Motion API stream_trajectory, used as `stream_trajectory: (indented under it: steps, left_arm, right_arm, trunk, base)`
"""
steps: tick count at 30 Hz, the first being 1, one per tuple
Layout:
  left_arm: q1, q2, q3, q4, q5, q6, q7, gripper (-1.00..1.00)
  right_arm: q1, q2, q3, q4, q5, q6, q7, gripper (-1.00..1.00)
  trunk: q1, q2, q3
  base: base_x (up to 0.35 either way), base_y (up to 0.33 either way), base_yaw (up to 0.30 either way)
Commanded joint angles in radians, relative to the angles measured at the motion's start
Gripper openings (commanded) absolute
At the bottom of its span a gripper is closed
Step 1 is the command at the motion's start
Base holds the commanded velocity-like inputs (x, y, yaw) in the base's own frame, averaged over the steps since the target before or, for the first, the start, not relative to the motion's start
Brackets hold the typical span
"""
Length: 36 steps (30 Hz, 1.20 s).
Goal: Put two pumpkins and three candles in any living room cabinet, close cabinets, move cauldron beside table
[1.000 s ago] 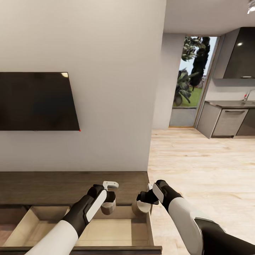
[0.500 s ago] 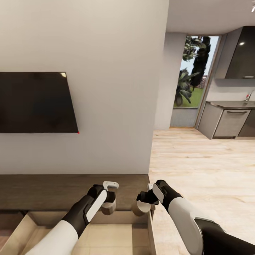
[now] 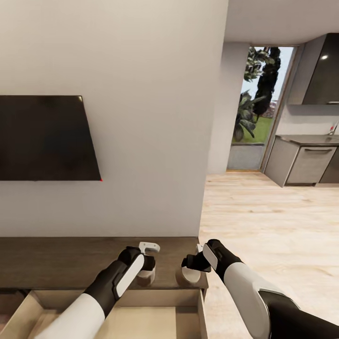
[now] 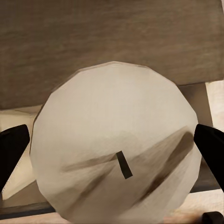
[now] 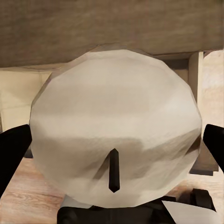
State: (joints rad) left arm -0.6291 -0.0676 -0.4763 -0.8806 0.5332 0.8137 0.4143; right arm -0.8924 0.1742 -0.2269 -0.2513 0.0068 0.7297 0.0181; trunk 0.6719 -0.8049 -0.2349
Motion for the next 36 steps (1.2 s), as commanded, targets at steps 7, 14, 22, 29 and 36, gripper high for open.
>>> stream_trajectory:
  steps: [7,14,22,29,36]
  left_arm:
    - [-0.001,0.0,-0.02,0.001,0.008,0.002,0.009,-1.0]
    - [-0.001,0.0,-0.021,0.001,0.008,0.002,0.009,-1.0]
    - [-0.001,0.0,-0.021,0.0,0.008,0.002,0.009,-1.0]
    - [0.0,0.0,-0.021,0.001,0.008,0.002,0.009,-1.0]
    - [0.0,0.001,-0.021,0.001,0.008,0.002,0.011,-1.0]
  right_arm:
    - [-0.001,0.0,-0.003,-0.002,0.001,0.005,0.002,-1.0]
    - [-0.001,0.0,-0.003,-0.002,0.001,0.005,0.002,-1.0]
    - [0.0,0.0,-0.003,-0.002,0.001,0.005,0.002,-1.0]
    - [-0.001,0.0,-0.003,0.0,0.001,0.005,0.002,-1.0]
    - [-0.001,0.0,-0.003,0.0,0.001,0.005,0.002,-1.0]
  trunk:
    - [0.0,-0.001,-0.001]
    - [0.0,-0.001,-0.001]
    - [0.0,-0.001,-0.001]
    - [0.0,-0.001,-0.001]
    - [0.0,-0.001,-0.001]
  base:
    - [0.182,0.0,0.0]
    - [0.172,0.0,0.0]
    - [0.133,0.0,0.0]
    - [0.108,0.0,0.0]
    - [0.019,0.0,0.0]
